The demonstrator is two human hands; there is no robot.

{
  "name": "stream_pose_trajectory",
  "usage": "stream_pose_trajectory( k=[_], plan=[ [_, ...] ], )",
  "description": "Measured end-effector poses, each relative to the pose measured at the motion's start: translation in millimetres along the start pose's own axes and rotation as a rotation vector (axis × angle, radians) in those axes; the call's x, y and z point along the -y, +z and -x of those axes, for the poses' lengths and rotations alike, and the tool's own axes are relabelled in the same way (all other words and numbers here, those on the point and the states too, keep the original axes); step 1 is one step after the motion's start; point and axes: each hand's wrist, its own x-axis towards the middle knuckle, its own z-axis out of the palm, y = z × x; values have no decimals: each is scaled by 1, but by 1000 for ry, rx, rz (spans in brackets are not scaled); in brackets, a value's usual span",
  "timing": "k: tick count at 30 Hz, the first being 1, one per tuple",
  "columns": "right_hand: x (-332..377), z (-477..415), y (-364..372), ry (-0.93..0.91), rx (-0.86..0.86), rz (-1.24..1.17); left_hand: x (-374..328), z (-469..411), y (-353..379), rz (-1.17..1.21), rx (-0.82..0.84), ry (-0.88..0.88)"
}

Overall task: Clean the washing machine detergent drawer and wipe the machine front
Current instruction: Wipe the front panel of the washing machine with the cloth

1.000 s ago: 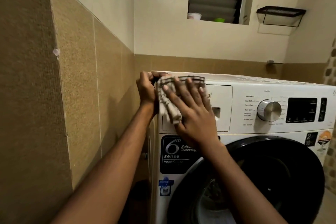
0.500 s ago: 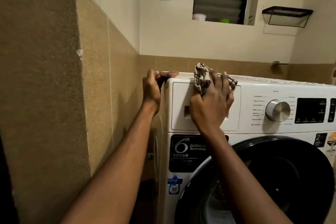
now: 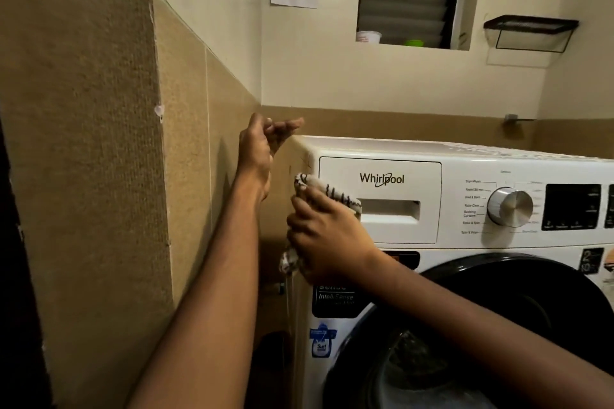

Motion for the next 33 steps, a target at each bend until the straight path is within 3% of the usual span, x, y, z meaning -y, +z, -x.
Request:
stream_pose_trajectory(
  k=[2, 5, 10, 12, 14, 18, 19, 21, 25, 26, 27, 30, 31, 32, 33],
  plan=[
    [3, 20, 17, 59, -131, -86, 7, 2, 8, 56, 39, -49],
    [1, 53, 36, 299, -288, -212, 24, 10, 12, 58, 78, -95],
    [-46, 80, 44, 1160, -409, -605, 44, 19, 12, -55, 63, 12],
    [-65, 66, 36, 1369, -444, -775, 50, 17, 14, -77, 31, 25],
    [-64, 44, 23, 1301, -445, -756, 57, 13, 15, -126, 16, 47],
    [-34, 22, 15, 629, -447, -488, 59, 13, 15, -86, -9, 39],
    [-36, 27, 21, 540, -447, -440, 58, 14, 16, -44, -4, 34],
    [-50, 48, 37, 577, -468, -375, 58, 15, 19, -19, -15, 32],
    [-66, 69, 47, 1302, -485, -728, 60, 17, 24, -15, -56, -4],
    [-60, 64, 41, 1340, -480, -756, 60, 16, 26, -18, -72, -5],
    [-50, 59, 36, 1256, -478, -713, 59, 17, 27, -19, -77, 0],
    [-13, 60, 47, 608, -435, -439, 58, 17, 27, 3, -53, 2],
    [-11, 68, 53, 491, -413, -361, 57, 17, 27, 1, -38, 1],
    [-11, 75, 59, 507, -413, -342, 57, 16, 25, -10, -34, -4],
    [-13, 79, 65, 647, -434, -362, 56, 15, 23, -15, -33, -7]
  ],
)
